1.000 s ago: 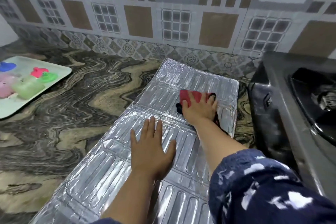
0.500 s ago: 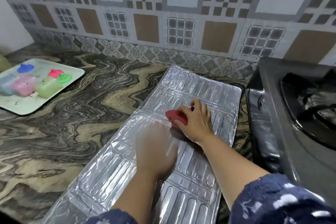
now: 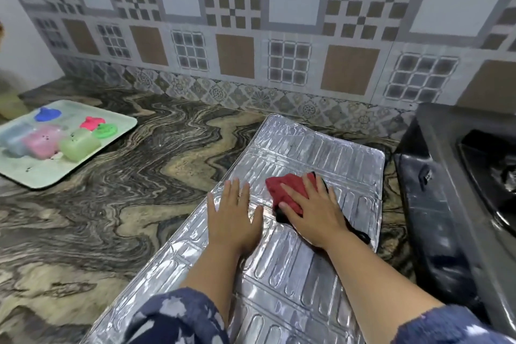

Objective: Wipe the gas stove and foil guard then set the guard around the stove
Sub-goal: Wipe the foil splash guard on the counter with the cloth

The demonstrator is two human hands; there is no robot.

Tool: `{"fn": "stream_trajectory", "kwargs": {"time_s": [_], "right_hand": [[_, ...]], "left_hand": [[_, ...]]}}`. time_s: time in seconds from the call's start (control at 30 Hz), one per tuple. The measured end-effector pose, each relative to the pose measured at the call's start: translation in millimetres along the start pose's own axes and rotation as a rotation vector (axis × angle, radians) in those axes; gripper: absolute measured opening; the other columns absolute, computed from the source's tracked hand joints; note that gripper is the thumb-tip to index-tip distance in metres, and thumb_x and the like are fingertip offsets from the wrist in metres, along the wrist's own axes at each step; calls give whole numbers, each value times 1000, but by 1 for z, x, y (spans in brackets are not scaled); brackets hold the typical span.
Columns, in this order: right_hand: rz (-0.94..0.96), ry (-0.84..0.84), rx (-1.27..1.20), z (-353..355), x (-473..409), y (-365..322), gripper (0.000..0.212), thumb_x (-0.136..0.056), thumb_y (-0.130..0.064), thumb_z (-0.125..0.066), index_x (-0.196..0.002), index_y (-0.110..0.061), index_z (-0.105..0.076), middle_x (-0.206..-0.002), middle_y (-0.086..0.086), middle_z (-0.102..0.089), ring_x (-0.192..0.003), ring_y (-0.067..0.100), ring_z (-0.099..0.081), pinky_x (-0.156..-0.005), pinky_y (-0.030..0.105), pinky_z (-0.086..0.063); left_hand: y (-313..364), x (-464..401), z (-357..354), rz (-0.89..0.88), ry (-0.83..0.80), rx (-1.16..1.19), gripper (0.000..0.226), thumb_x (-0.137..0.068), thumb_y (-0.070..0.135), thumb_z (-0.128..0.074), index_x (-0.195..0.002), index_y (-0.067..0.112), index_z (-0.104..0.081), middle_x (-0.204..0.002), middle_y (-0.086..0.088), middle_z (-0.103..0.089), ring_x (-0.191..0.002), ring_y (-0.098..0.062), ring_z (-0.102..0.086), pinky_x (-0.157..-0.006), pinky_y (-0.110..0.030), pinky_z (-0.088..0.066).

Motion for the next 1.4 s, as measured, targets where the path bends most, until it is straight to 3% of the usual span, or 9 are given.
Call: {"fn": "stream_trajectory", "kwargs": {"time_s": [0.1, 0.27, 0.4, 0.6, 0.9, 1.1, 1.4], "right_hand": [[-134, 12, 22, 1, -28, -10, 56, -93, -63, -15, -146, -48, -10, -161, 2, 5, -146, 32, 16, -117, 52, 11], [72, -13, 27, -5, -74, -44, 49, -95, -58, -14, -144, -53, -11, -161, -8, 1, -147, 26, 11, -118, 51, 9], [93, 23, 43, 2, -112, -37, 51, -95, -59, -13, -145, -50, -12, -161, -8, -4, -148, 23, 5, -119, 49, 4], [-82, 24, 60, 16, -143, 3, 59, -93, -63, -10, -148, -43, -5, -162, -2, 0, -148, 27, 6, -118, 53, -1], [-440, 49, 37, 32, -95, 89, 58, -93, -61, -12, -148, -43, -3, -162, -2, 5, -148, 28, 7, -118, 53, 2], [-570, 43, -11, 31, -87, 85, 57, -94, -58, -15, -148, -42, -5, -162, -2, 4, -147, 33, 10, -116, 56, 4], [-146, 14, 10, 9, -94, -14, 55, -96, -56, -13, -148, -42, -8, -161, -7, 2, -147, 27, 11, -118, 53, 6]], "left_hand": [[-2, 0, -4, 19, 11, -8, 72, -96, 54, -14, -154, 15, 6, -162, 1, 13, -147, -11, 16, -119, -48, 10], [-3, -2, -5, 29, 24, -28, 78, -89, 58, -3, -154, 17, 6, -162, 4, 13, -147, -9, 16, -119, -47, 9], [-4, -3, -6, 50, 31, -15, 94, -74, 71, 7, -153, 21, 8, -160, 8, 16, -146, -7, 17, -119, -47, 11], [-4, -7, -7, 60, 34, -30, 98, -71, 78, 5, -153, 24, 11, -160, 9, 19, -146, -7, 17, -119, -48, 9], [-6, -7, -9, 42, 35, -32, 103, -68, 80, 8, -154, 22, 7, -161, 7, 14, -148, -9, 13, -120, -48, 4], [-5, -8, -9, 43, 34, -21, 102, -69, 79, 8, -153, 22, 8, -161, 6, 16, -148, -11, 14, -119, -50, 4], [-4, -11, -10, 69, 38, -31, 103, -67, 78, 8, -154, 22, 5, -161, 6, 14, -148, -10, 14, -119, -50, 5]]}}
Point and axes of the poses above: each hand's wrist, its own x-axis away from the middle knuckle, its own z-axis out of the back of the hand, y = z × x, the point moved 4 cm from there along -x, towards the middle knuckle
